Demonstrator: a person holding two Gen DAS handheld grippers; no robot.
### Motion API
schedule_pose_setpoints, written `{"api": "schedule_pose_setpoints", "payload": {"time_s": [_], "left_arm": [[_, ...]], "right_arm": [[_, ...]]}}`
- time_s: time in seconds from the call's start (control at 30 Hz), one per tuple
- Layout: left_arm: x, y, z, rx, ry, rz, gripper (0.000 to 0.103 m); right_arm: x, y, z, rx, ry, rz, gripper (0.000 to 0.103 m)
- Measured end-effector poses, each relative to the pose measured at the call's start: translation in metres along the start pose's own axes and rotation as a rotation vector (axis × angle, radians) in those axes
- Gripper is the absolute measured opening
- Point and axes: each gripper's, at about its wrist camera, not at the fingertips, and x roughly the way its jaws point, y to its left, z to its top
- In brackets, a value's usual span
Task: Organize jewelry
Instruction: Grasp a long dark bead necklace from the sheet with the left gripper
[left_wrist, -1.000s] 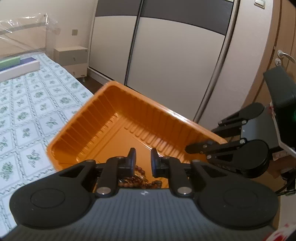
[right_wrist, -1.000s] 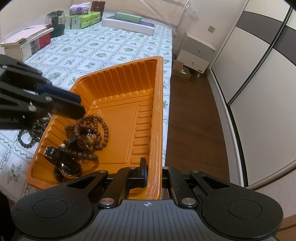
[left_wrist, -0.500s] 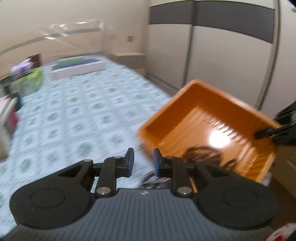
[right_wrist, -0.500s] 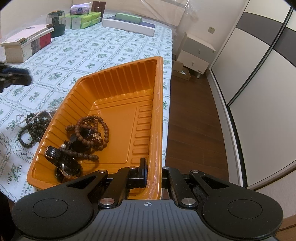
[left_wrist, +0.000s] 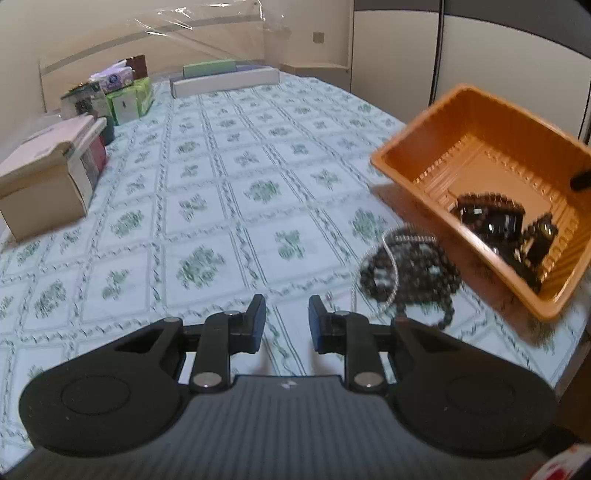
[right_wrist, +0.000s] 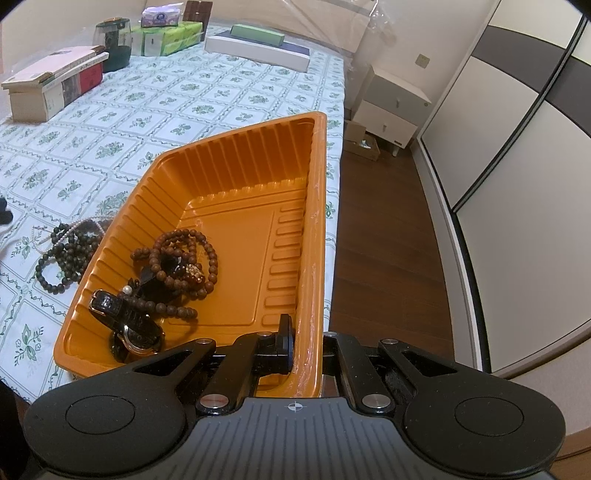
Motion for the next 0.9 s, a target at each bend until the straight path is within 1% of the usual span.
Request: {"api": "schedule_pose_setpoints", "payload": {"time_s": [0.1, 0.17, 0.3, 0.5, 0.6, 0.73, 0.83, 0.87, 0.9], "left_arm": [[0.003, -0.009, -0.003, 0.017, -0.003, -0.014, 0.022], [0.005, -0.017, -0.002, 0.024, -0.008, -0.04, 0.022], [0.006, -0.037, 0.001, 0.077, -0.015, -0.088, 0.022], [0.019, -0.063, -0.002, 0.104, 0.042, -0.167, 0.022], [0.024, -0.07, -0.005, 0.107, 0.044, -0.166, 0.024], [0.031, -0.068, 0.0, 0.048, 0.051, -0.154, 0.024], [0.037, -0.07, 0.002, 0.06, 0.074, -0.146, 0.024], [0.038, -0.071, 0.001, 0.067, 0.074, -0.143, 0.022], [0.037, -0.072, 0.001, 0.073, 0.073, -0.142, 0.014]], "right_arm": [[0.0, 0.0, 0.0, 0.0, 0.0, 0.0, 0.004], [0.0, 0.001, 0.0, -0.001, 0.0, 0.0, 0.004], [0.0, 0.0, -0.001, 0.0, 0.0, 0.0, 0.004], [0.001, -0.001, -0.001, -0.001, 0.0, 0.001, 0.004], [0.001, 0.0, -0.001, 0.001, 0.001, 0.002, 0.004], [0.002, 0.001, -0.003, 0.0, 0.003, 0.001, 0.004], [0.002, 0.001, -0.003, 0.002, 0.003, 0.001, 0.004], [0.002, 0.001, -0.003, 0.001, 0.003, 0.0, 0.004], [0.002, 0.001, -0.003, 0.001, 0.004, 0.0, 0.004]]}}
